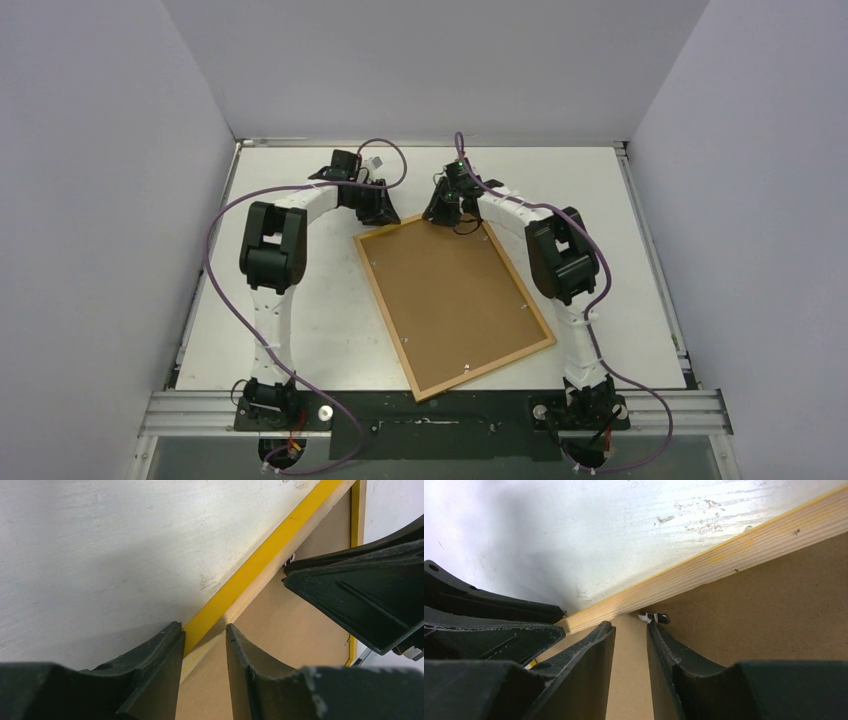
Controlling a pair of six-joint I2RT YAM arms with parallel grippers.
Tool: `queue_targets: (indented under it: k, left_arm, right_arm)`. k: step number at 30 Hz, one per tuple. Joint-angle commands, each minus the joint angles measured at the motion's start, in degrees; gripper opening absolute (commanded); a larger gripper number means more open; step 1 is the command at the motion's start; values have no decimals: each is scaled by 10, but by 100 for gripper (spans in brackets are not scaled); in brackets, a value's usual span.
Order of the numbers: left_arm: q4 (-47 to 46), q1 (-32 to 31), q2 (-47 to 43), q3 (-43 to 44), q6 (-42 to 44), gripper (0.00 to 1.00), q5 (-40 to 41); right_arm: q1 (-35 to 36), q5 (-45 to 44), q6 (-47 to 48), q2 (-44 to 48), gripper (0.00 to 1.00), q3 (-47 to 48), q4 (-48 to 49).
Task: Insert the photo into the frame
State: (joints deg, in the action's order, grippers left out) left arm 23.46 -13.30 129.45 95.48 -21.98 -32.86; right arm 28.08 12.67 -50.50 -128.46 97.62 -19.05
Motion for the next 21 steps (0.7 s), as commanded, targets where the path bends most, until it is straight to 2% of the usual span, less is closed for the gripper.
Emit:
queue_targets:
  k: [1, 16, 21]
  left_arm:
    - [17, 1, 0, 5, 0, 34, -26]
    - [23, 1, 4, 11, 3, 34, -26]
    - [25, 1, 4, 12, 3, 33, -25]
  right_arm:
    - [0, -38, 19, -20, 32, 5, 14]
    - [2, -87, 44, -12, 31, 5, 25]
    - [6, -82, 53, -2, 23, 2, 35]
